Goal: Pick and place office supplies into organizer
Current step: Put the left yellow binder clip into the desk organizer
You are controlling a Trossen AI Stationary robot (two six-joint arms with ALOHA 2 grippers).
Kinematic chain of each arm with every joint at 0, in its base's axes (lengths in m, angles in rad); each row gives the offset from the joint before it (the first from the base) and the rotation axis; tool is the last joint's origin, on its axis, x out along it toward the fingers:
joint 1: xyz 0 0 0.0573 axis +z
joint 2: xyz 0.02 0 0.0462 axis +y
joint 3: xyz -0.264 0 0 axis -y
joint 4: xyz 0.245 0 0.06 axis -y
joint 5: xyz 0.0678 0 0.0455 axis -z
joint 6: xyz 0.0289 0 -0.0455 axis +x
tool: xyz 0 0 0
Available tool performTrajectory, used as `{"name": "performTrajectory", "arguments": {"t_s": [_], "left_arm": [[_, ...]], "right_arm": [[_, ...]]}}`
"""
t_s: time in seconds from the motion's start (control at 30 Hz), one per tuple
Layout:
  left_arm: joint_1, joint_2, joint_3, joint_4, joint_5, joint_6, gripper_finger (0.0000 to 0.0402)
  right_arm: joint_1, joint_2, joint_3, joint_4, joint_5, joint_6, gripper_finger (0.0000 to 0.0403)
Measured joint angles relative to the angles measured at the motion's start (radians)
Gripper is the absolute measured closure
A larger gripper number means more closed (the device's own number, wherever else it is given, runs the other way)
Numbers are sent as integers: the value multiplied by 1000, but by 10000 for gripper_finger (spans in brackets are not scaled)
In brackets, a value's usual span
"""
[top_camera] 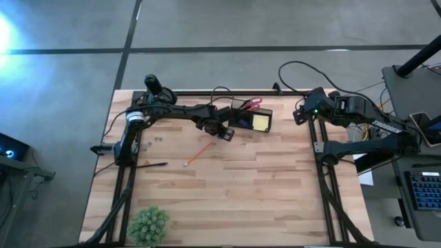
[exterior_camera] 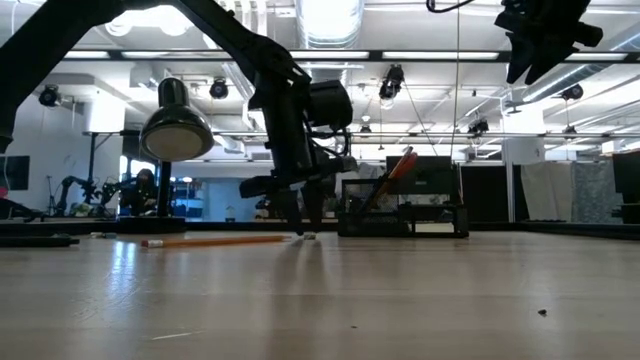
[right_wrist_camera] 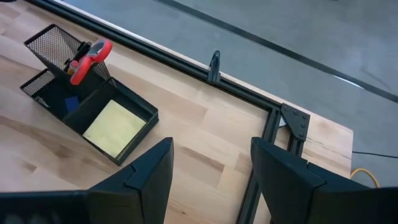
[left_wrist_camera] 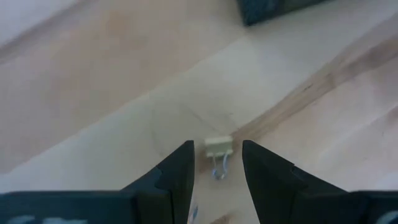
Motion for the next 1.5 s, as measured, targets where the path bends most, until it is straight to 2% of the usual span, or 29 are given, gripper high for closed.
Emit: {"name": "performTrajectory", "arguments": {"t_s": [0.6,0.7,0.93,1.13,1.3,1.5], "left_arm": [[-6,14,-13,25,-10,10,282],[-6,14,-13,23,-10,11,296],[-6,16,-12,19,-11,28,356],[-8,16,-9,24,-3,29,362],[-9,-11,31,14,-3,39,361],[-9,-46,135,54,-54,167,361]], "right_arm": [[0,0,0,1,0,0,197],[0,0,0,1,2,-5,197],[0,0,0,1,7,-8,197],[0,0,0,1,8,-19,197],[0,0,0,1,8,-23,197],[0,0,0,1,8,-24,197]]}}
